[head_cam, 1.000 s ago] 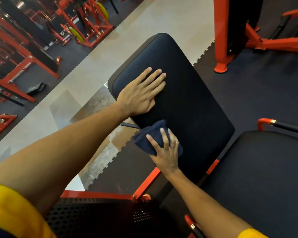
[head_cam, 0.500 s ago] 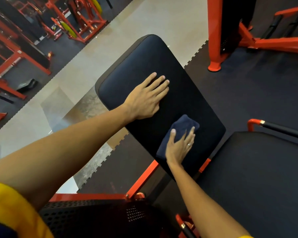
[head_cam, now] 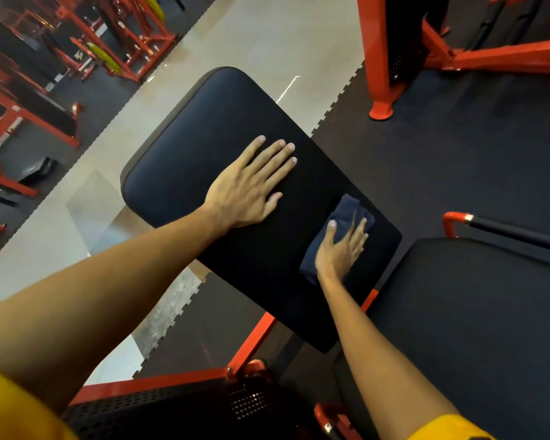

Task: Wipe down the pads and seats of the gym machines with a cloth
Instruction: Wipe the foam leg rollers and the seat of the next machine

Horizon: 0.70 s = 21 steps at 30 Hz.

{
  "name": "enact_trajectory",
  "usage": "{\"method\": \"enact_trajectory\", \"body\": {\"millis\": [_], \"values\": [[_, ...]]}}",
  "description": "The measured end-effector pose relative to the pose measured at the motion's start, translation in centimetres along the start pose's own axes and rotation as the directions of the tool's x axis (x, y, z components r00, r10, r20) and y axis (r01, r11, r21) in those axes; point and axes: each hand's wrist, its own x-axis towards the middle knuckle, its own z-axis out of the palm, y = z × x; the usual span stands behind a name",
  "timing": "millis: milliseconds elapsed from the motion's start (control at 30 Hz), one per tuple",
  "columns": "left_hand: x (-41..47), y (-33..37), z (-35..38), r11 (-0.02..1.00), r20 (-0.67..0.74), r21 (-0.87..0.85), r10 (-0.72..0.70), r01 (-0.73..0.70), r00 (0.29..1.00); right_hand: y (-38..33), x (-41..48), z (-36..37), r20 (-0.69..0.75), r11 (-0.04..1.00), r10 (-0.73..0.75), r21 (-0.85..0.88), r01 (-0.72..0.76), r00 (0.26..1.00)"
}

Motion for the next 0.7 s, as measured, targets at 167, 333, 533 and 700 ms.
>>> {"method": "enact_trajectory", "body": {"millis": [167,333,533,700], "values": [[0.0,0.0,0.2,1.0,-0.011,0.016,-0.01,0.01,1.0,-7.0,0.7,1.0,0.04,0.987,-0.155,0.043,0.153,0.987],[0.2,0.1,0.1,1.0,0.006,0.025,0.014,-0.014,1.0,-5.3,3.2,0.4,-0.024,0.942,-0.333,0.019,0.334,0.943],[0.1,0.2,0.2,1.0,0.0,0.02,0.012,-0.012,1.0,-4.2,8.5,-1.5,-0.053,0.993,0.062,0.105,-0.056,0.997],[0.5,0.3,0.2,0.999,-0.011,0.038,0.011,-0.01,1.0,-10.6,7.6,-0.8,0.031,0.97,-0.239,0.044,0.237,0.971]]}}
